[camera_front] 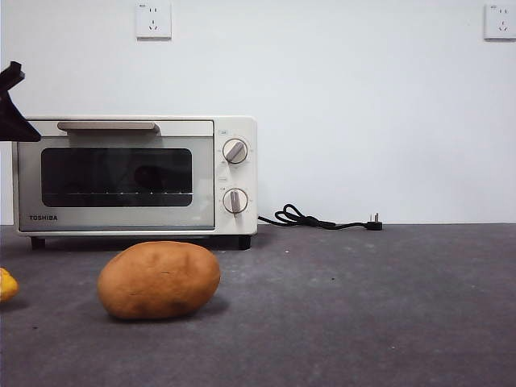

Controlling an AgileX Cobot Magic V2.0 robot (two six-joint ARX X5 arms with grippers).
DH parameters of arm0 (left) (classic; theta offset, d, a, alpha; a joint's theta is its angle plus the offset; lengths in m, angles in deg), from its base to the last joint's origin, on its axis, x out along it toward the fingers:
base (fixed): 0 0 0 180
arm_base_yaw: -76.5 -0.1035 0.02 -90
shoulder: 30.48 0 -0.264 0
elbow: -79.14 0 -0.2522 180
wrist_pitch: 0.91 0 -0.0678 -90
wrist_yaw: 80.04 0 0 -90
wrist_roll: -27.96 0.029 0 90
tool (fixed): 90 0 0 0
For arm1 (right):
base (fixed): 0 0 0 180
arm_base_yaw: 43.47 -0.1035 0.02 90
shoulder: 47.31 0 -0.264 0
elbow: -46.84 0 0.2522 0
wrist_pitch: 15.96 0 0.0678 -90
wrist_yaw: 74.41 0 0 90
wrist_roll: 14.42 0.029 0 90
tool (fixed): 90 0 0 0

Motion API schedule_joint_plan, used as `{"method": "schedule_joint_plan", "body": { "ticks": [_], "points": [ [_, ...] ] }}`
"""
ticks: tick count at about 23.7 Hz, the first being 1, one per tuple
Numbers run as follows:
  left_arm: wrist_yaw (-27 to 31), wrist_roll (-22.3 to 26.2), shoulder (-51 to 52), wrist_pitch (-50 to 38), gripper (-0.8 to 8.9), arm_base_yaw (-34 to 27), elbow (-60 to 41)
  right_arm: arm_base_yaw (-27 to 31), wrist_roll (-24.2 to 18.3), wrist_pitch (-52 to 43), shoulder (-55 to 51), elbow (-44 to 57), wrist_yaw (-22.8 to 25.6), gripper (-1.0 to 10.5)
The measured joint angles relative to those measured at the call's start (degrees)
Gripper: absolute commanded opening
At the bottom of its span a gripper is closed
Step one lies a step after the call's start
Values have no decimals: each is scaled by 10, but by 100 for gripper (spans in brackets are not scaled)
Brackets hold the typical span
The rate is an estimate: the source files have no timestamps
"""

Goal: Take the eggplant from the table,put the eggplant in the oven

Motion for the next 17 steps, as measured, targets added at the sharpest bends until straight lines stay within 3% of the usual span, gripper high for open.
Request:
{"method": "schedule_joint_plan", "body": {
  "ticks": [17],
  "points": [
    [3, 23, 50, 121, -6, 3, 17, 0, 1, 0, 1, 2, 0, -12]
  ]
}}
